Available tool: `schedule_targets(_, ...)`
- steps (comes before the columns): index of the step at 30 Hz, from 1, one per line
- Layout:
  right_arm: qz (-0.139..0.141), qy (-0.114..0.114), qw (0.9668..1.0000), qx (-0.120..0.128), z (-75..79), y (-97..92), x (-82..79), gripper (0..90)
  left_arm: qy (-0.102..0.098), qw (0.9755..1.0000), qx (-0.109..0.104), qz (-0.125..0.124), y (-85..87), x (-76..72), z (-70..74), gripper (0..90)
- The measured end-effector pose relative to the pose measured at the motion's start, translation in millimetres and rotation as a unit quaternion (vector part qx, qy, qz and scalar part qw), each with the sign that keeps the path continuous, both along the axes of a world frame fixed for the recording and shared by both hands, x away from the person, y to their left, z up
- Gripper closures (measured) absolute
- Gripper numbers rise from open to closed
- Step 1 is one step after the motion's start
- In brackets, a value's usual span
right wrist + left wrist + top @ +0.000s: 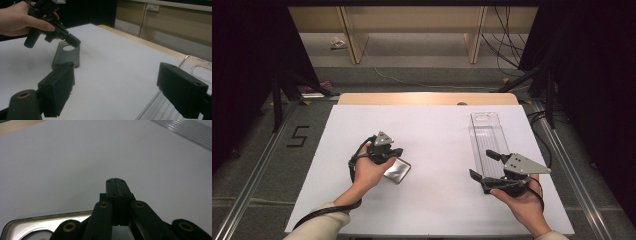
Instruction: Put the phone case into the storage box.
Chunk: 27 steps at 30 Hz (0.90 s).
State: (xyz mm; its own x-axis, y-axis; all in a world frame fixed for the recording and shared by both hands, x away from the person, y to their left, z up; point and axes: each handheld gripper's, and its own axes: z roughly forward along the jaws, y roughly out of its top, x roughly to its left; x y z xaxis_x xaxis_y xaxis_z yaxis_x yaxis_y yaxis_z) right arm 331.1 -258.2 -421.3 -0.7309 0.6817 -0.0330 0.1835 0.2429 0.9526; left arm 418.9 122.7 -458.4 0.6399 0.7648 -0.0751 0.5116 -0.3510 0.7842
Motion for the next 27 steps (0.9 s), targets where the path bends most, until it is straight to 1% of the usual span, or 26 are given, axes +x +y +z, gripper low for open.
schedule_targets(2,0.001,0.001,1.0000,-0.005,-0.2,0.6,0.0,15.9,0.005,1.0000,0.006,-0.004,-4.6,2.3,-4.1,89.7)
schedule_targets(8,0.001,0.001,1.0000,-0.006,-0.4,0.6,0.1,15.9,0.017,0.9995,0.022,-0.013,-17.7,6.5,-14.7,89.8)
schedule_targets(11,0.001,0.002,1.0000,-0.006,-0.7,0.2,0.3,15.9,0.018,0.9991,0.035,-0.017,-22.4,7.3,-17.9,89.8)
schedule_targets(13,0.001,0.002,1.0000,-0.005,-0.6,0.2,0.2,15.9,0.020,0.9988,0.040,-0.020,-26.0,7.8,-20.8,89.8)
schedule_targets(23,0.001,0.002,1.0000,-0.006,-0.5,0.1,0.1,15.9,0.038,0.9973,0.053,-0.033,-36.5,8.4,-30.1,89.8)
schedule_targets(27,0.001,0.001,1.0000,-0.005,-0.1,-0.3,0.0,15.9,0.040,0.9969,0.057,-0.036,-37.5,8.2,-30.0,89.8)
